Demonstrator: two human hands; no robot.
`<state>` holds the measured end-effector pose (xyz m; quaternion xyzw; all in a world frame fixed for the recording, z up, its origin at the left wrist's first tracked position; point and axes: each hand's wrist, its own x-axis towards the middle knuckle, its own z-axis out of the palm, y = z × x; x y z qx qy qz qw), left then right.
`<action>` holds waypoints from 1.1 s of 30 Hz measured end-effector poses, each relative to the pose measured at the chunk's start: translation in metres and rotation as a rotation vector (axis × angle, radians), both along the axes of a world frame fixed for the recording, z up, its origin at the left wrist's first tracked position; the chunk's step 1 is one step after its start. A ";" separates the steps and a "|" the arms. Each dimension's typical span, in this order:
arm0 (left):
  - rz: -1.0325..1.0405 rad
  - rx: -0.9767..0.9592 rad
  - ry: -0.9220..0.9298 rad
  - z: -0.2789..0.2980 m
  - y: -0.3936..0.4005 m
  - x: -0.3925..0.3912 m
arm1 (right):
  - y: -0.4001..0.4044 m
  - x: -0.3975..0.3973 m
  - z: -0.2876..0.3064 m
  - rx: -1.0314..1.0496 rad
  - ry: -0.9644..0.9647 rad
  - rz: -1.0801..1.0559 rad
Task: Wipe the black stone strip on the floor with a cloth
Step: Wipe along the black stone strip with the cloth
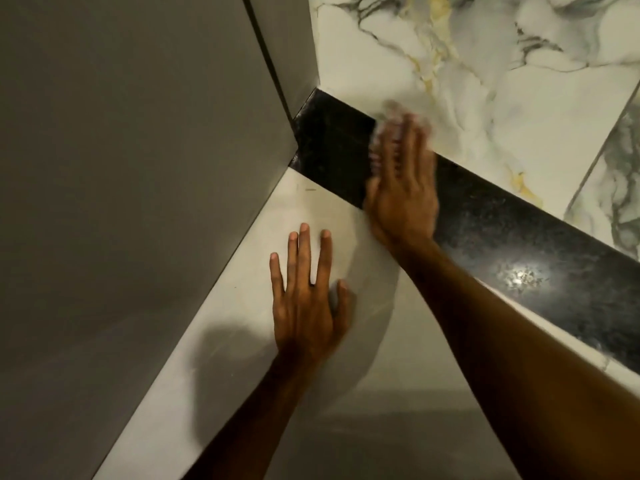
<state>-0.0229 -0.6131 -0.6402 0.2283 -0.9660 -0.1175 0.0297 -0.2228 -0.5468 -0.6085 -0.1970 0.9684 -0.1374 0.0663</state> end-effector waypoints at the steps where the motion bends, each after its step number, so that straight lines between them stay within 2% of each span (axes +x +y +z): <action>1: 0.013 -0.002 0.006 0.000 0.001 0.000 | -0.017 0.002 0.000 -0.009 -0.015 0.096; 4: 0.033 -0.065 -0.009 0.002 0.002 0.001 | -0.021 0.032 0.001 0.021 -0.019 0.404; 6: 0.025 -0.098 -0.019 0.004 0.003 0.001 | 0.005 0.048 -0.001 0.043 -0.008 0.478; 8: 0.018 -0.090 0.004 0.005 0.003 0.000 | 0.025 0.037 -0.005 0.049 0.031 0.432; 12: 0.020 -0.054 0.041 0.003 0.002 -0.001 | -0.010 -0.014 -0.007 -0.020 0.058 0.054; 14: 0.016 -0.054 0.067 0.002 0.003 0.000 | -0.039 -0.020 -0.001 -0.051 0.027 0.102; 16: 0.009 -0.069 0.087 0.002 0.002 0.003 | -0.039 -0.005 0.001 -0.075 0.017 0.274; 18: -0.009 -0.103 0.082 0.006 0.003 0.004 | 0.002 0.028 0.003 -0.059 0.026 0.346; 20: -0.038 -0.117 0.064 0.010 0.005 0.004 | 0.065 0.063 0.002 -0.021 0.033 0.317; 23: -0.082 -0.078 0.040 0.012 0.008 -0.001 | 0.129 0.059 -0.001 0.035 0.037 0.059; 25: -0.137 -0.043 0.029 0.011 0.011 -0.002 | 0.128 0.029 -0.001 0.017 0.079 -0.165; 26: -0.165 -0.030 0.025 0.010 0.011 -0.003 | 0.117 0.015 0.000 0.004 0.083 -0.192; 29: -0.286 -0.010 0.000 0.008 0.029 -0.001 | 0.111 0.016 0.000 -0.044 0.057 -0.060; 31: -0.379 -0.006 -0.034 0.010 0.049 0.002 | 0.140 0.054 -0.002 -0.040 0.033 0.051; 33: -0.501 -0.005 -0.078 0.012 0.075 0.005 | 0.193 0.099 -0.002 -0.008 0.040 0.038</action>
